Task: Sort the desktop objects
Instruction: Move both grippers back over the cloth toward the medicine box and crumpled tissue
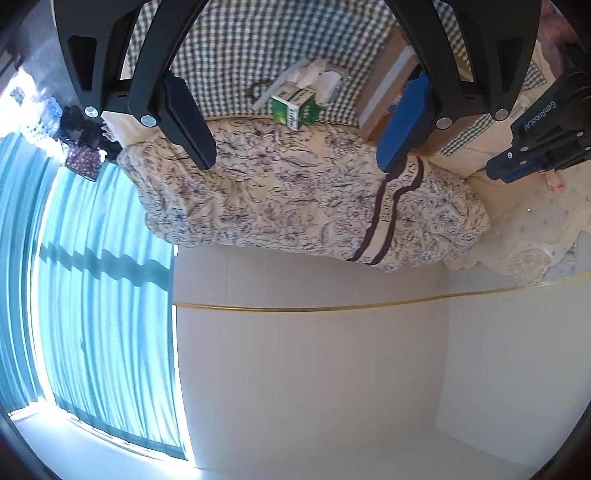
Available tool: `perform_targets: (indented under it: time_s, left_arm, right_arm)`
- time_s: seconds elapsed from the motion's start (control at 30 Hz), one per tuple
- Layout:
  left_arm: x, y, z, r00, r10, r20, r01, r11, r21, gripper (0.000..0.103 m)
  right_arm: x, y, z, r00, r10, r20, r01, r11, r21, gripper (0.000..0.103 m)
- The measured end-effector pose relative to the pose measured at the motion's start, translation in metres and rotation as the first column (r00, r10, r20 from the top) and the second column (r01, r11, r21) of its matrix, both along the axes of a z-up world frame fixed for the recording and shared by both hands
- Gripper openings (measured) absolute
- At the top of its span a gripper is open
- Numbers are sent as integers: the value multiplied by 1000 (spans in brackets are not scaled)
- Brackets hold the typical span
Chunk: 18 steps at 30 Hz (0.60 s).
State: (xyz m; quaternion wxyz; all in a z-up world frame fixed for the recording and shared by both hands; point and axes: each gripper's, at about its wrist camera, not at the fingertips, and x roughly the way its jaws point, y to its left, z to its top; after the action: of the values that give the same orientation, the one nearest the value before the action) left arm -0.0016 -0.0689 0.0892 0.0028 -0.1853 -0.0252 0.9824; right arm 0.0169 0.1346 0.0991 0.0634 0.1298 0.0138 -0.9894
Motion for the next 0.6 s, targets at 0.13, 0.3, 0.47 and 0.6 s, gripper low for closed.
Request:
perform_targets:
  time_s: [0.13, 0.3, 0.47, 0.6]
  left_arm:
    - [5, 23, 5, 1000, -20, -23, 20, 1000, -6, 40]
    - [8, 40, 8, 999, -23, -40, 22, 999, -27, 53]
    - [11, 52, 9, 997, -46, -63, 44, 999, -26, 83]
    - [10, 61, 10, 995, -58, -77, 56, 998, -36, 93]
  right_arm:
    - [5, 30, 2, 999, -36, 4, 36, 999, -21, 91]
    - [9, 63, -1, 997, -78, 21, 79, 996, -44, 94]
    - [10, 88, -2, 994, -106, 30, 107, 992, -61, 94]
    - [9, 99, -1, 992, -122, 35, 124, 990, -63, 94]
